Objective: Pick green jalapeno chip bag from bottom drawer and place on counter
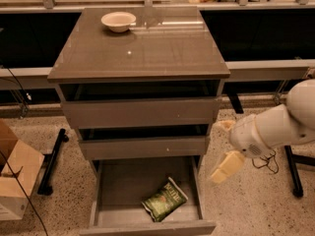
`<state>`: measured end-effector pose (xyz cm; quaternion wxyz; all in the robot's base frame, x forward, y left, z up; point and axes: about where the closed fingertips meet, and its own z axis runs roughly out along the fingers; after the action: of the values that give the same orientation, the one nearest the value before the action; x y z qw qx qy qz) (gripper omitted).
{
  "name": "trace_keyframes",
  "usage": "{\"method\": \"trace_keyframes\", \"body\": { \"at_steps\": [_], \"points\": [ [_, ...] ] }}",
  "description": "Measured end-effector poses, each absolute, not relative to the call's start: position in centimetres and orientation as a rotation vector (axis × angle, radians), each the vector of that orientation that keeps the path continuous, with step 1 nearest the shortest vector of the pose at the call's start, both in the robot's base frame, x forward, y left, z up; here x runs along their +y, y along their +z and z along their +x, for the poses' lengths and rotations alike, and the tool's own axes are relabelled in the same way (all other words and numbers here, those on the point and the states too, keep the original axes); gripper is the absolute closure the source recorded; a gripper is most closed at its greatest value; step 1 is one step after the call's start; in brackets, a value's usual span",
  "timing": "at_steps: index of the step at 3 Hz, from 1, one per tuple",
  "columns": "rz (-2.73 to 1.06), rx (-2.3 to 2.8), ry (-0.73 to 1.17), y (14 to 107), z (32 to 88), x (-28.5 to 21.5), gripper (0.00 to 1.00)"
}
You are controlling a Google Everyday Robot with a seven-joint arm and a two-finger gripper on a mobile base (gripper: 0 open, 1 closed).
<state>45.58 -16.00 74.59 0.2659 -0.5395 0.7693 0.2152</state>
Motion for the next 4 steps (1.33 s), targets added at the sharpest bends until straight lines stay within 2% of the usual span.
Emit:
{"method": "trace_keyframes", "body": {
  "at_steps": [4],
  "points": [
    [-1.089,2.089,1.01,48.3,50.3,-6.4,0.0]
  ]
}}
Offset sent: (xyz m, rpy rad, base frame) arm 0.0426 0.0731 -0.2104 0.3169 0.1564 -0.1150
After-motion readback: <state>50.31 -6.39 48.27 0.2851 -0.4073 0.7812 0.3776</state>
